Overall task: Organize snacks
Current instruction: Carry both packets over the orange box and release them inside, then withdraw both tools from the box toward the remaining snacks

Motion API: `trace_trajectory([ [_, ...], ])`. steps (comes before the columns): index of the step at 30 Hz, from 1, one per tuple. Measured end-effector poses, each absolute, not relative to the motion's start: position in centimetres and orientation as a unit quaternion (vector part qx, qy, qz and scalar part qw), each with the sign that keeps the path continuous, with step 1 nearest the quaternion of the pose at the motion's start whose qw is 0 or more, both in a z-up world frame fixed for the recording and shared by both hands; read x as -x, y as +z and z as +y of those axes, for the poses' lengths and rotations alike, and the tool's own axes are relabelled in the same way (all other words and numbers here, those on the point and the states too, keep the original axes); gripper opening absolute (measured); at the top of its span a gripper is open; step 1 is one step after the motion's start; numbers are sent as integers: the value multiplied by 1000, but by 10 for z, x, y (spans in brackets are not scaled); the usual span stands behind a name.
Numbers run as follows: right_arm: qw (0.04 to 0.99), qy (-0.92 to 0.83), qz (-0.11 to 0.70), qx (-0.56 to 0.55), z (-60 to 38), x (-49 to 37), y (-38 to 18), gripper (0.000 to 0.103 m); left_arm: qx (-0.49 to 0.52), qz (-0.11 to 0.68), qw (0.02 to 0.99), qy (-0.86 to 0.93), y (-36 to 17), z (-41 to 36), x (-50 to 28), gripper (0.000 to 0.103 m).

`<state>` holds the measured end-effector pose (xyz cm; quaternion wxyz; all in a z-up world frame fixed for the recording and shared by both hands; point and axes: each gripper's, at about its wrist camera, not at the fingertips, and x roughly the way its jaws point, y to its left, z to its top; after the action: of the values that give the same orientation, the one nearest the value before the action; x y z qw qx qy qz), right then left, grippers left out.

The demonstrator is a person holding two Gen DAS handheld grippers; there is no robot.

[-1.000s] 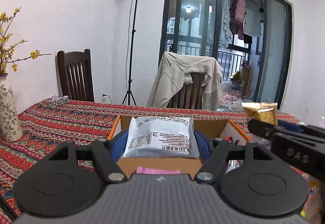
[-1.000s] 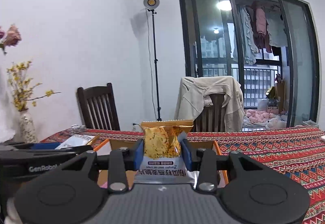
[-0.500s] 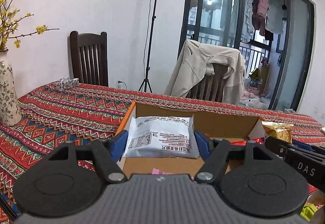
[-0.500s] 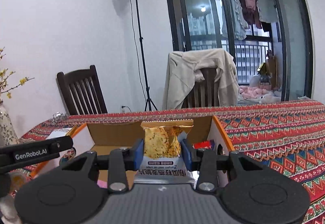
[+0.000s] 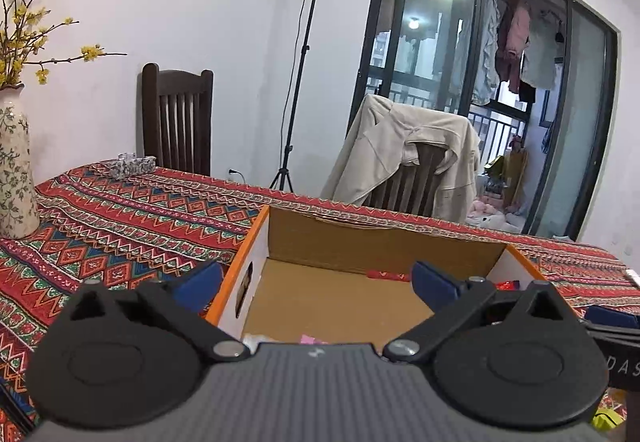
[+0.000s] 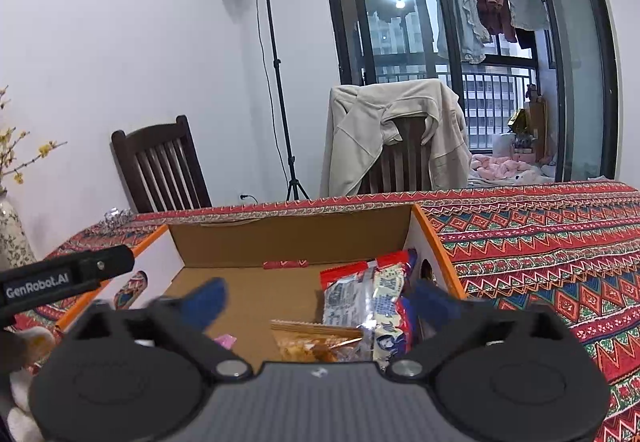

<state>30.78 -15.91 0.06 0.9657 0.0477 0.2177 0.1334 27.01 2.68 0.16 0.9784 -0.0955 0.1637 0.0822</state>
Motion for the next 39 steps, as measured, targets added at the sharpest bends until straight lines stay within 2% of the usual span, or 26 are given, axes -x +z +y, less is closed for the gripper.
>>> trace_trajectory([
  [12, 965, 134, 219, -53, -165, -302, 5, 103, 78, 163, 981, 74, 8, 17, -263, 103],
  [28, 965, 170, 197, -29, -170, -242, 58, 103, 90, 122, 988, 43, 71, 15, -194, 103],
  [39, 964, 168, 205, -3, -202, -171, 45, 103, 88, 166, 982, 35, 46, 26, -138, 103],
])
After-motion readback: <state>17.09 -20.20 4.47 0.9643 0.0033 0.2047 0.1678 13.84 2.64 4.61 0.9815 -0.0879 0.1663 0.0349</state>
